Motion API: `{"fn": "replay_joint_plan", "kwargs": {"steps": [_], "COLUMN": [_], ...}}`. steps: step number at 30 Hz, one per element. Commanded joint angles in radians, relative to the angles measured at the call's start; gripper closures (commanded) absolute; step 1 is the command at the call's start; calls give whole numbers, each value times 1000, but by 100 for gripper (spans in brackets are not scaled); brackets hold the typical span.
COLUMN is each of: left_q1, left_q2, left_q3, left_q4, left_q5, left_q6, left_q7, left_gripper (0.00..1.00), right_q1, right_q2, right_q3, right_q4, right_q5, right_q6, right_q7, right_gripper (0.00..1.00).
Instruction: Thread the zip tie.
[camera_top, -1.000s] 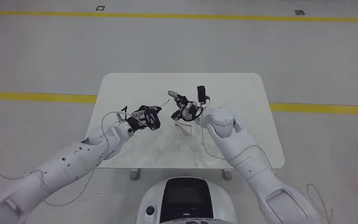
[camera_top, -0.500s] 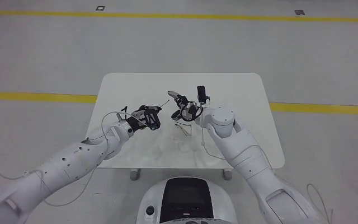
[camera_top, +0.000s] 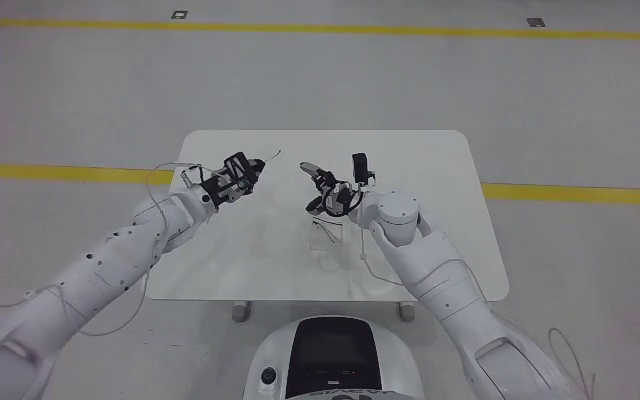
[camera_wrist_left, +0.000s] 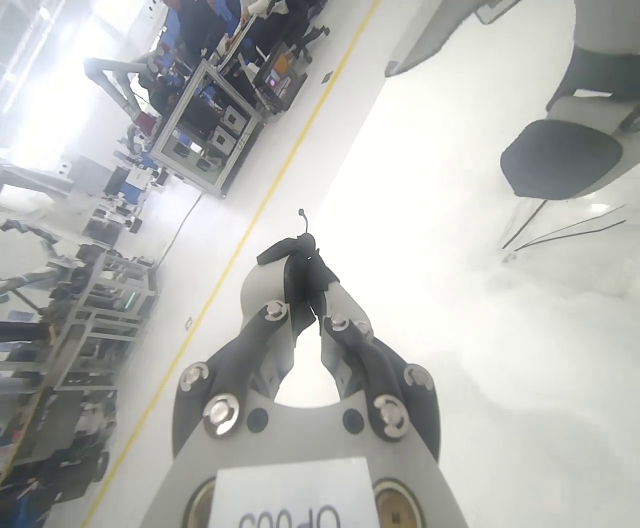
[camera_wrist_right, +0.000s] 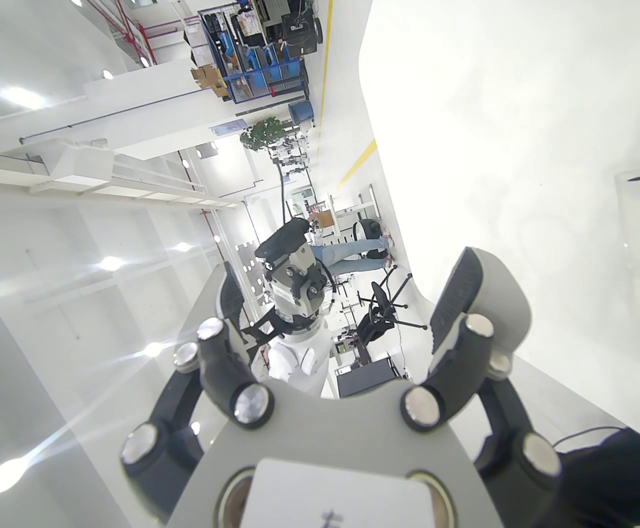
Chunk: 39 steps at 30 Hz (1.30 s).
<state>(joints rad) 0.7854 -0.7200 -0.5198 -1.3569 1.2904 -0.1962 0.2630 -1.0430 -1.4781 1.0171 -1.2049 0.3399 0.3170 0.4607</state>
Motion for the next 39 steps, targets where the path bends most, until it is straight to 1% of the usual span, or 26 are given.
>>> {"fn": "replay_joint_plan", "kwargs": {"steps": [1,2,3,4,7,9,10,13,14,16,17,19,20,28,29,30,31,33,36,37,39], "left_q1": [-6,-8,-12,-12,-13,-20,-28,-55,-72,-100,-118,-149,-158,-158,-154,-149,-152,-163,-191,-210,-229], "left_q2": [-1,-1,-1,-2,-3,-2,-1,3,5,9,10,13,14,14,13,10,9,8,8,9,8], "left_q3": [-12,-18,-25,-28,-6,27,53,129,169,231,275,340,350,350,348,340,337,332,334,335,342], "left_q4": [27,39,59,71,99,108,116,124,129,136,136,133,133,133,130,124,124,122,111,110,112], "left_q5": [-20,-30,-43,-55,-110,-150,-191,-278,-313,-355,-388,-424,-429,-429,-437,-475,-493,-517,-572,-590,-632], "left_q6": [-63,-89,-131,-144,-144,-144,-144,-144,-144,-144,-144,-144,-144,-144,-144,-144,-144,-144,-144,-144,-144], "left_q7": [47,70,103,131,211,245,271,318,326,333,344,363,366,366,359,346,324,289,223,196,155], "left_gripper": [100,100,100,100,100,100,100,100,100,100,100,100,100,100,100,100,100,100,100,100,100], "right_q1": [0,0,0,0,0,0,0,0,0,0,0,0,0,0,0,0,0,0,0,0,0], "right_q2": [0,0,0,0,0,0,0,0,0,0,0,0,0,0,0,0,0,0,0,0,0], "right_q3": [0,0,0,0,0,0,0,0,0,0,0,0,0,0,0,0,0,0,0,0,0], "right_q4": [0,0,0,0,0,0,0,0,0,0,0,0,0,0,0,0,0,0,0,0,0], "right_q5": [0,0,0,0,0,0,0,0,0,0,0,0,0,0,0,0,0,0,0,0,0], "right_q6": [0,0,0,0,0,0,0,0,0,0,0,0,0,0,0,0,0,0,0,0,0], "right_q7": [0,0,0,0,0,0,0,0,0,0,0,0,0,0,0,0,0,0,0,0,0], "right_gripper": [0,0,0,0,0,0,0,0,0,0,0,0,0,0,0,0,0,0,0,0,0]}}
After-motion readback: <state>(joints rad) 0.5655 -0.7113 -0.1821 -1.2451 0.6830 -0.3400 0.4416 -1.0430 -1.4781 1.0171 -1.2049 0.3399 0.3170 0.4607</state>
